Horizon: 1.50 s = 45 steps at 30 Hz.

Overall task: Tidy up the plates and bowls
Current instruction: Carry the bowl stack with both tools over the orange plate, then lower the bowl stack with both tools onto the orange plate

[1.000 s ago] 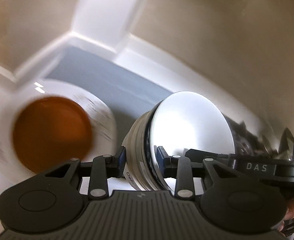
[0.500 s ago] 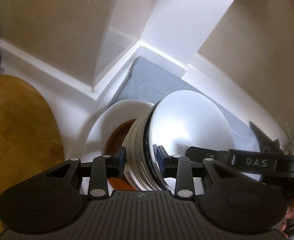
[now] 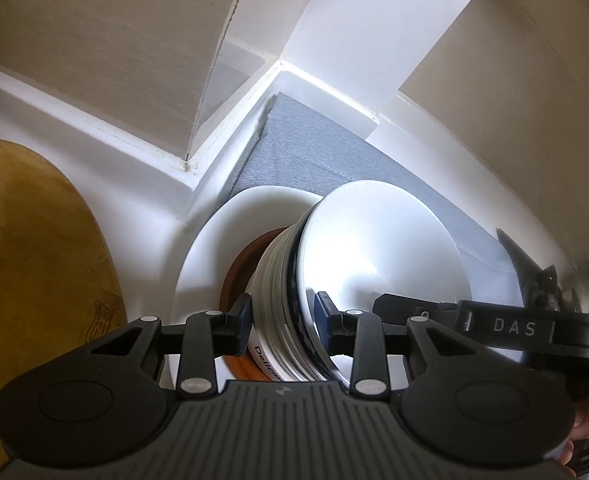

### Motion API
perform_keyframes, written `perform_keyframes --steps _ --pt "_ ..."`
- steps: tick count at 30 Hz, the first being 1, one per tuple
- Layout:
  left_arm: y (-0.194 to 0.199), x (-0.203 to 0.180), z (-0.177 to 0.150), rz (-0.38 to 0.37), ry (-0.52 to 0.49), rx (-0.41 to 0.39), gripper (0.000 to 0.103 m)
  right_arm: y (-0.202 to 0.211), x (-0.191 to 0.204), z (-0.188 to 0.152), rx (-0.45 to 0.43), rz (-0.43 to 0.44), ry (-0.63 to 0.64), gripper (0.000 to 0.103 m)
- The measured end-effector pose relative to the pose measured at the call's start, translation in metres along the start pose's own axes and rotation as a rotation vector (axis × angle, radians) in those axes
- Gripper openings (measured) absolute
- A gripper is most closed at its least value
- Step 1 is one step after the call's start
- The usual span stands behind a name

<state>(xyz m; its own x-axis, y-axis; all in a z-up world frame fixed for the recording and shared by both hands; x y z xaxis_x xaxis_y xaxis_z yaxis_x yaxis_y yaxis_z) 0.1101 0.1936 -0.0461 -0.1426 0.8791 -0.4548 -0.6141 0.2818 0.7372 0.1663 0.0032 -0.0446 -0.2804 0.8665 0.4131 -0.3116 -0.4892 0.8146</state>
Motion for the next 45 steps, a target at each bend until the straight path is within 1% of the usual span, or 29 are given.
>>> perform_keyframes --steps 7,14,16,18,20,25,29,31,33,34,35,36,37,38,39,41,42,43,45 --pt "0.0 -0.009 -0.005 0.036 -0.036 -0.023 0.037 0.001 0.001 -0.001 0.008 -0.02 0.009 0.04" --pt "0.007 -0.014 -0.009 0.045 -0.057 -0.039 0.038 0.003 0.004 -0.002 0.006 -0.039 0.025 0.041" --pt "0.012 -0.014 -0.01 0.034 -0.052 -0.048 0.039 0.004 0.005 -0.003 0.001 -0.046 0.026 0.041" --pt "0.019 -0.015 -0.011 0.016 -0.047 -0.068 0.042 0.005 0.005 -0.004 -0.003 -0.046 0.022 0.041" --pt "0.029 -0.013 -0.013 -0.014 -0.037 -0.102 0.049 0.008 0.004 -0.005 -0.005 -0.049 0.019 0.042" --pt "0.047 0.0 -0.017 -0.076 0.021 -0.155 0.049 0.02 0.004 -0.01 -0.034 -0.042 0.027 0.044" --pt "0.065 0.012 -0.019 -0.113 0.046 -0.214 0.049 0.032 0.004 -0.011 -0.059 -0.051 0.046 0.045" --pt "0.074 0.018 -0.019 -0.121 0.057 -0.25 0.049 0.037 0.003 -0.012 -0.073 -0.056 0.042 0.045" --pt "0.079 0.024 -0.019 -0.107 0.056 -0.282 0.048 0.044 0.001 -0.012 -0.092 -0.056 0.035 0.045" --pt "0.08 0.027 -0.019 -0.092 0.051 -0.285 0.046 0.05 0.0 -0.013 -0.111 -0.057 0.038 0.045" --pt "0.08 0.03 -0.019 -0.071 0.046 -0.283 0.036 0.055 -0.001 -0.015 -0.133 -0.06 0.043 0.045" --pt "0.078 0.034 -0.019 -0.06 0.046 -0.272 0.028 0.06 -0.003 -0.016 -0.155 -0.061 0.046 0.045" --pt "0.076 0.037 -0.019 -0.058 0.051 -0.254 0.014 0.066 -0.006 -0.018 -0.177 -0.055 0.042 0.045" --pt "0.074 0.04 -0.017 -0.054 0.057 -0.234 0.009 0.071 -0.009 -0.02 -0.197 -0.047 0.032 0.045" --pt "0.072 0.043 -0.016 -0.05 0.061 -0.223 0.009 0.075 -0.012 -0.023 -0.218 -0.046 0.023 0.043" --pt "0.069 0.047 -0.016 -0.055 0.066 -0.21 0.008 0.081 -0.02 -0.028 -0.249 -0.035 0.005 0.032" --pt "0.067 0.049 -0.016 -0.056 0.073 -0.204 0.008 0.082 -0.024 -0.031 -0.258 -0.026 -0.009 0.021" --pt "0.065 0.05 -0.016 -0.055 0.078 -0.199 0.008 0.084 -0.028 -0.034 -0.264 -0.022 -0.023 0.017" --pt "0.061 0.053 -0.015 -0.049 0.078 -0.191 0.008 0.082 -0.036 -0.036 -0.267 -0.034 -0.051 0.016"
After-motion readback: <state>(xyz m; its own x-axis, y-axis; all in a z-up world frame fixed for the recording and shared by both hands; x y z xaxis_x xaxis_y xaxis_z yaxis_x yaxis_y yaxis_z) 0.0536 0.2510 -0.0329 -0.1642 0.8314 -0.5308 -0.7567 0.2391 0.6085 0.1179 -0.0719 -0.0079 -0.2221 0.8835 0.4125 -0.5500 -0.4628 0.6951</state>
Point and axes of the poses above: each gripper's, at about its wrist camera, not at the fingertips, and y roughly against the way its jaws point, x to its left, z to its top, the point moved 2 cm from there along -y, roughly the way its jaws point, and after that the axes turned 7 degrees about -z, right-handed, at the moved point
